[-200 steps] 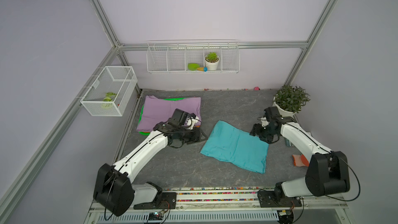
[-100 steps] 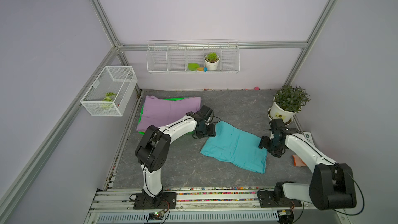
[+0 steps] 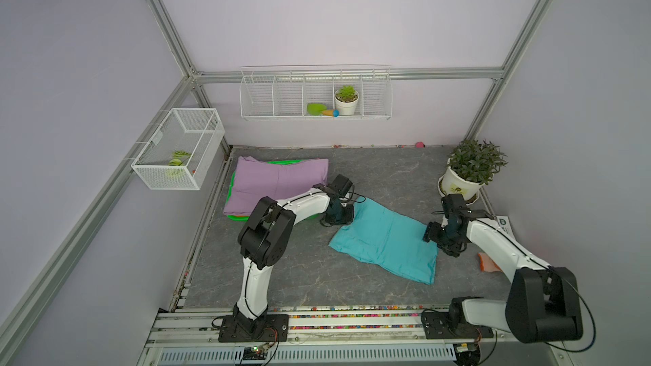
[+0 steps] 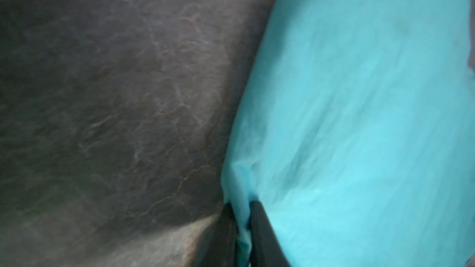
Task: Put the folded long pants in the basket
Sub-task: Pick up the long pant at the center of the board.
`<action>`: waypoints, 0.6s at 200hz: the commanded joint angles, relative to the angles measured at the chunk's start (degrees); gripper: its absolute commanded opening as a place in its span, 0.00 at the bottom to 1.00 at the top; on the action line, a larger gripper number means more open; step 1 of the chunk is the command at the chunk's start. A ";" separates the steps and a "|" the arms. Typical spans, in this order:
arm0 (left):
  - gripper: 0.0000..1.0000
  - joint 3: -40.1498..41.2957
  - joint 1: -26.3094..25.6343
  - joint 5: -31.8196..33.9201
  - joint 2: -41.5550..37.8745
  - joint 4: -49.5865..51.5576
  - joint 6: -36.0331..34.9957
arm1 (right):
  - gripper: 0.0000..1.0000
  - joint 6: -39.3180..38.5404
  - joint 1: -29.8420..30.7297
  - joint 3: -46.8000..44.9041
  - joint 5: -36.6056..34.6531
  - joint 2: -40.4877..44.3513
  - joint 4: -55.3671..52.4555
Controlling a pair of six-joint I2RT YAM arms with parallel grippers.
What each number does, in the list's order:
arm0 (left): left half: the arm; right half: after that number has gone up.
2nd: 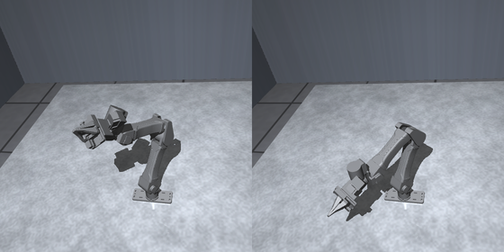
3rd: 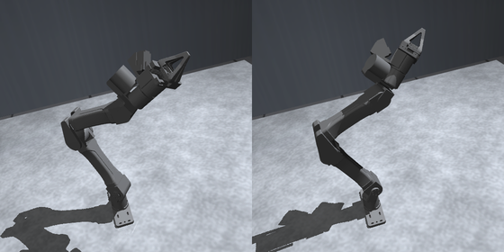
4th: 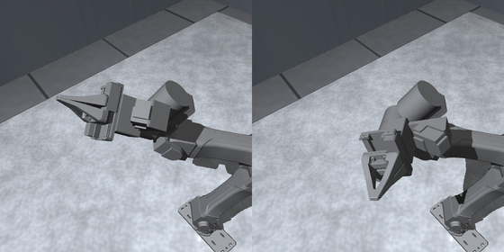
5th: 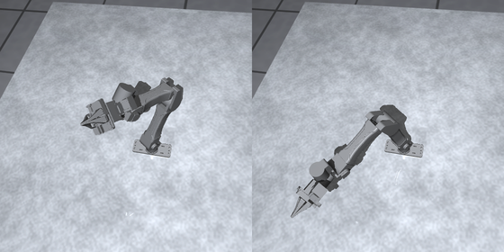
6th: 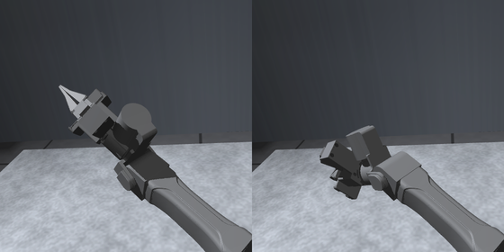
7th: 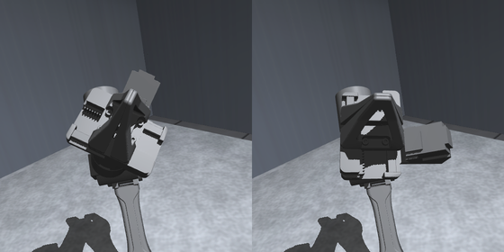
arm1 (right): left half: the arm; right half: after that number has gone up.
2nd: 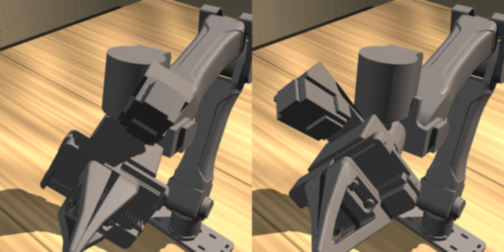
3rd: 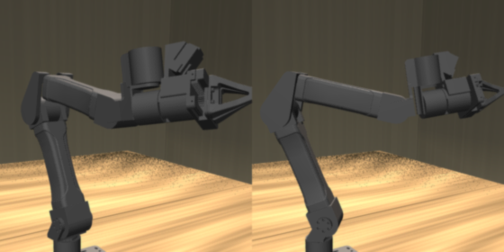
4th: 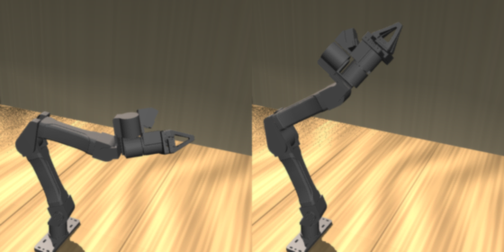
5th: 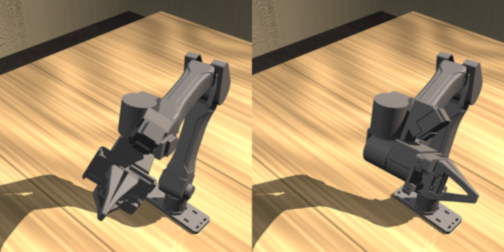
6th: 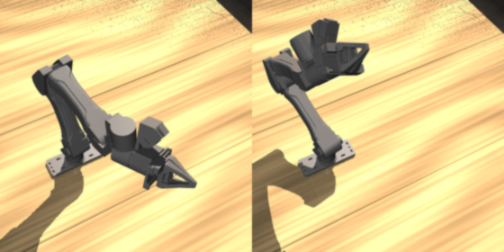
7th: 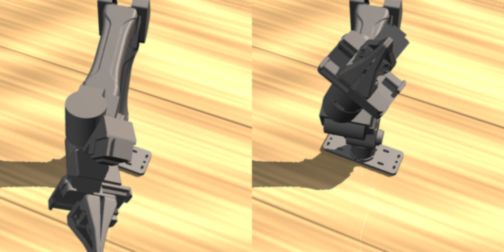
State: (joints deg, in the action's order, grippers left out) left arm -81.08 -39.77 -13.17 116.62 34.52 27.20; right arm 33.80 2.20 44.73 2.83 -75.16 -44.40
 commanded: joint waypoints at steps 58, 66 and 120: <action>0.00 3.37 0.98 11.19 -0.11 5.44 8.57 | 0.75 -0.19 -0.71 -1.04 2.94 -2.92 2.10; 0.00 3.88 1.10 11.75 -0.24 5.64 8.98 | 0.75 -0.15 -0.68 -1.61 3.10 -3.02 2.15; 0.00 4.35 1.10 10.81 -1.08 4.75 8.24 | 0.71 1.54 -0.77 -6.80 7.43 -3.84 5.20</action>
State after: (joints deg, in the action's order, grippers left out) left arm -78.83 -39.88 -7.22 114.83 34.92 35.31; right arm 34.09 1.74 40.73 6.44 -77.58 -41.17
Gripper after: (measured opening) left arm 0.017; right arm 0.722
